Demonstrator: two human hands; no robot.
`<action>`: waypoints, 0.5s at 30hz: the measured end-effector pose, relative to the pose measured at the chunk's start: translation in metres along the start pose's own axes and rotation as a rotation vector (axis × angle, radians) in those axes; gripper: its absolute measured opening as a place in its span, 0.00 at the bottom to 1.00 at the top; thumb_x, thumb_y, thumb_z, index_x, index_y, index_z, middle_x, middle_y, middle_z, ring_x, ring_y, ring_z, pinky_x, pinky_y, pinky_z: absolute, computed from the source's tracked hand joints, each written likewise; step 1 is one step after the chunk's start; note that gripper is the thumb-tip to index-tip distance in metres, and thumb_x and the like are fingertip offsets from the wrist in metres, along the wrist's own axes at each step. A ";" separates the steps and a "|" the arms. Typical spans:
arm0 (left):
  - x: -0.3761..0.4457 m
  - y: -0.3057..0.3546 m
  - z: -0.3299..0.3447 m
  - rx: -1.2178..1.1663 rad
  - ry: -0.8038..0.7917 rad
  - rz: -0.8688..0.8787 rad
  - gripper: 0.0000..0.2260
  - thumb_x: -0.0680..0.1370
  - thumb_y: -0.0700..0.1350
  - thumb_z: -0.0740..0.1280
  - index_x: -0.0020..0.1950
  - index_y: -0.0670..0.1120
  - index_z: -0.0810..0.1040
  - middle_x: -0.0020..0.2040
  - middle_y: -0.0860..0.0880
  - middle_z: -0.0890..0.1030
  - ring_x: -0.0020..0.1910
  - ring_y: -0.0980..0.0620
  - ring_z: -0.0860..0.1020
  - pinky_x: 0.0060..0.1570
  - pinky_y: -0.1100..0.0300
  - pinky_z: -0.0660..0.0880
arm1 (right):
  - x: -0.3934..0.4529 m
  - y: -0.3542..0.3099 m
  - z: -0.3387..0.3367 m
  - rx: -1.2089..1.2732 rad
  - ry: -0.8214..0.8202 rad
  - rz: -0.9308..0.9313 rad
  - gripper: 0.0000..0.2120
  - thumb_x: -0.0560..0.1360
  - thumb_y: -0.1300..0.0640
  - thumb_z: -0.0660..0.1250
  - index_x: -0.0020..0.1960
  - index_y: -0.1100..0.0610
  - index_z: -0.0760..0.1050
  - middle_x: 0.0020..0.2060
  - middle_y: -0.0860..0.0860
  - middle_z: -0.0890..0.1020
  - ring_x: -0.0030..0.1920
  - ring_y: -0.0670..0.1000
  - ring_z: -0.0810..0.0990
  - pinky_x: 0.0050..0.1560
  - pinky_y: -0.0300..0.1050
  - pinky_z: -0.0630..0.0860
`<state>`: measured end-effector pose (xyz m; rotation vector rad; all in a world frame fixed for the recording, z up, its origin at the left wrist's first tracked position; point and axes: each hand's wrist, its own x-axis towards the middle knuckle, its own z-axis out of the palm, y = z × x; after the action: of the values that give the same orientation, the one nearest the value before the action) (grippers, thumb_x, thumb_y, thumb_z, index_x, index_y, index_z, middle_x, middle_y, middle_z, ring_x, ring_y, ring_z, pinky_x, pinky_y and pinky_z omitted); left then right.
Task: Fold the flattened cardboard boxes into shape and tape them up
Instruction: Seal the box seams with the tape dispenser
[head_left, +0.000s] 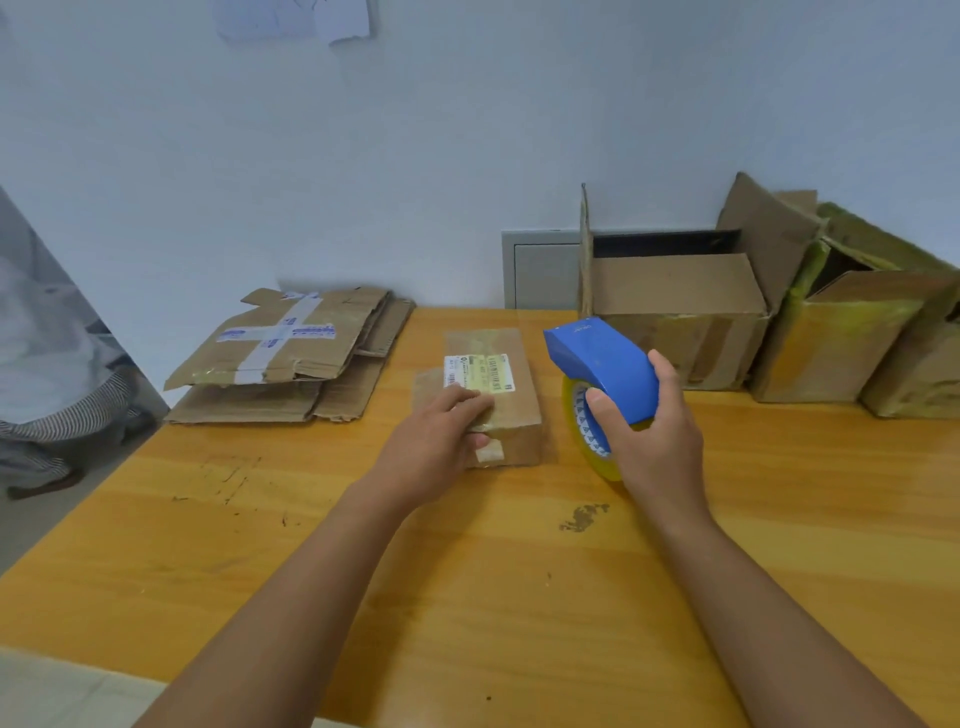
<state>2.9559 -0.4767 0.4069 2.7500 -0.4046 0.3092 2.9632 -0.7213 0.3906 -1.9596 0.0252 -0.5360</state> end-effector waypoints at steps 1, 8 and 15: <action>0.000 0.000 0.002 -0.015 0.021 -0.001 0.20 0.82 0.48 0.64 0.74 0.52 0.69 0.69 0.55 0.70 0.64 0.51 0.72 0.53 0.54 0.74 | 0.001 -0.002 0.000 -0.006 0.002 0.001 0.38 0.74 0.34 0.68 0.78 0.45 0.59 0.67 0.46 0.72 0.64 0.49 0.72 0.60 0.51 0.74; -0.004 -0.002 0.015 -0.020 0.119 -0.005 0.18 0.80 0.46 0.68 0.70 0.50 0.75 0.70 0.50 0.74 0.74 0.47 0.65 0.65 0.53 0.64 | 0.005 -0.026 -0.013 0.099 0.036 -0.098 0.37 0.71 0.36 0.71 0.76 0.47 0.65 0.61 0.36 0.73 0.58 0.39 0.74 0.54 0.38 0.74; -0.007 -0.004 0.017 -0.112 0.171 -0.009 0.18 0.80 0.48 0.68 0.70 0.50 0.74 0.67 0.53 0.75 0.65 0.51 0.71 0.60 0.54 0.70 | 0.027 -0.076 -0.029 0.273 -0.207 -0.279 0.24 0.71 0.37 0.68 0.67 0.35 0.70 0.57 0.28 0.74 0.56 0.36 0.75 0.48 0.28 0.73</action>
<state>2.9532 -0.4774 0.3883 2.5904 -0.3536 0.4996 2.9597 -0.7186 0.4764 -1.7489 -0.4365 -0.4852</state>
